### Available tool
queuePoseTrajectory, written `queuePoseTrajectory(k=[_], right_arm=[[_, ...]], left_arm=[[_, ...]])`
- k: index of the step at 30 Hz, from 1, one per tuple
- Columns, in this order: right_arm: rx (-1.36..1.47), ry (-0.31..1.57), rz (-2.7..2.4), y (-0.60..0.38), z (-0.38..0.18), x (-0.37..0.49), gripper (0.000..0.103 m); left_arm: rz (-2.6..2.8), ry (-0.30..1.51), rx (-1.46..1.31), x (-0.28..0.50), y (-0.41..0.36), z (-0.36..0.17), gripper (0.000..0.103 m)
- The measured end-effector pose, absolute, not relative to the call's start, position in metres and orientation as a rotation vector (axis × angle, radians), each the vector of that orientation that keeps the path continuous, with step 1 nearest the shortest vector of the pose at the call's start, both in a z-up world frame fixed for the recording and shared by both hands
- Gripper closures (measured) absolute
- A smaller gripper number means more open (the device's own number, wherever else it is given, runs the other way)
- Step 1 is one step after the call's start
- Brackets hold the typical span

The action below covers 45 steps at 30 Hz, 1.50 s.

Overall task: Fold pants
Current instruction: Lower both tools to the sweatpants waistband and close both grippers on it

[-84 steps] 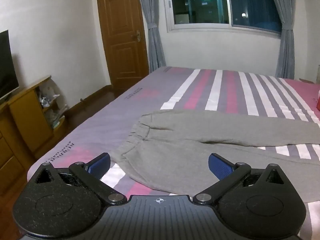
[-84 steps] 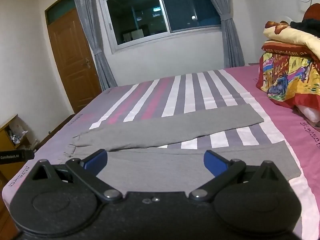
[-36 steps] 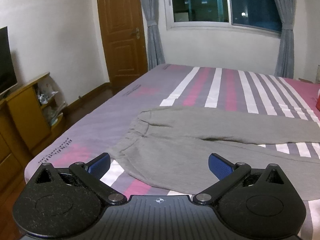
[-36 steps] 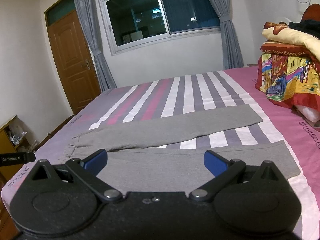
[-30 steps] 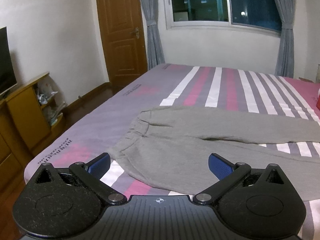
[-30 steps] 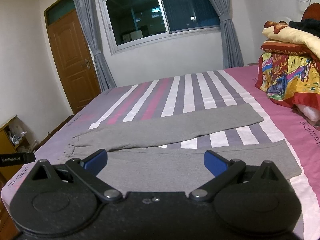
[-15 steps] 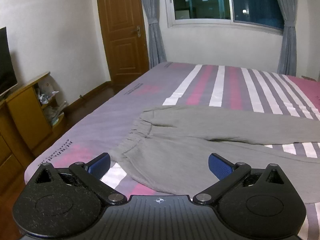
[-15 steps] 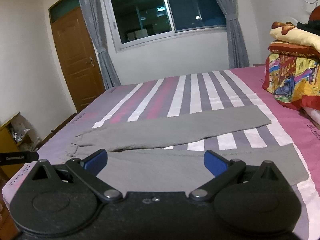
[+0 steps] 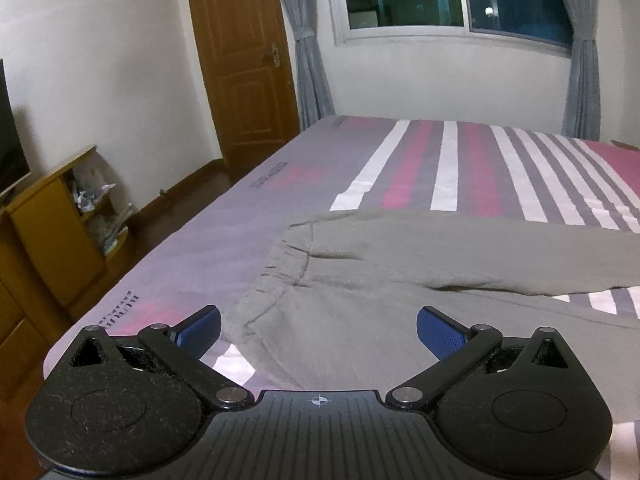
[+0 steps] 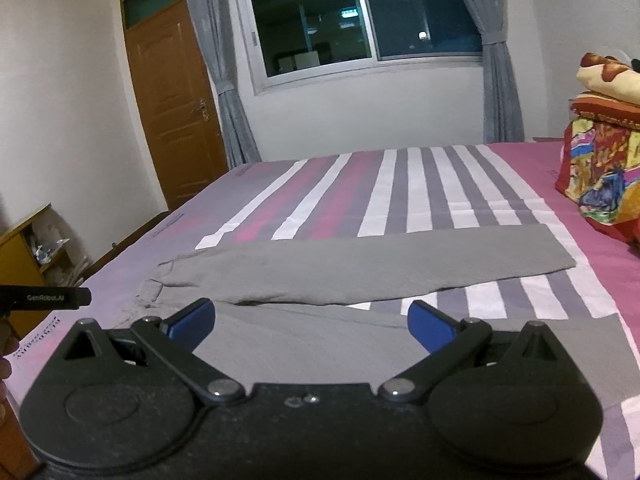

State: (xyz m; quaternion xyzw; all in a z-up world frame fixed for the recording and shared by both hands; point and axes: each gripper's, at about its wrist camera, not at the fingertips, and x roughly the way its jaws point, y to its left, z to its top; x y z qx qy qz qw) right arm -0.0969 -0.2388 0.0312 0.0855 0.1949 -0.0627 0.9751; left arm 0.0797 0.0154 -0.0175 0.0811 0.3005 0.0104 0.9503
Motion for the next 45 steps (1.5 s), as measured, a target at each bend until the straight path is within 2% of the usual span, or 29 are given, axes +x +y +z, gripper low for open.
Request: queuePoseTrajectory(k=[17,21,27,33,45], right_arm=[[0.116,0.454,-0.064,-0.237,0.007,-0.009,0.0],[0.09,0.473,-0.021,-0.235,-0.003,0.022,0.004],[0.071,0.526,0.036,-0.24,-0.027,0.084,0.006],[0.045,0.596,0.094,-0.244,-0.055,0.153,0.014],[-0.081,0.714,0.149,-0.252,-0.104,0.287,0.017]], left_arm=[[0.059,0.677,0.217,0.183,0.01,-0.054,0.0],[0.079,0.691,0.226,0.213,0.014,-0.071,0.0],[0.095,0.735,0.238,0.268,0.022,-0.101,0.0],[0.102,0.764,0.221,0.327,0.03,-0.127,0.0],[0.049,0.878,0.118,0.431,0.056,-0.178,0.0]])
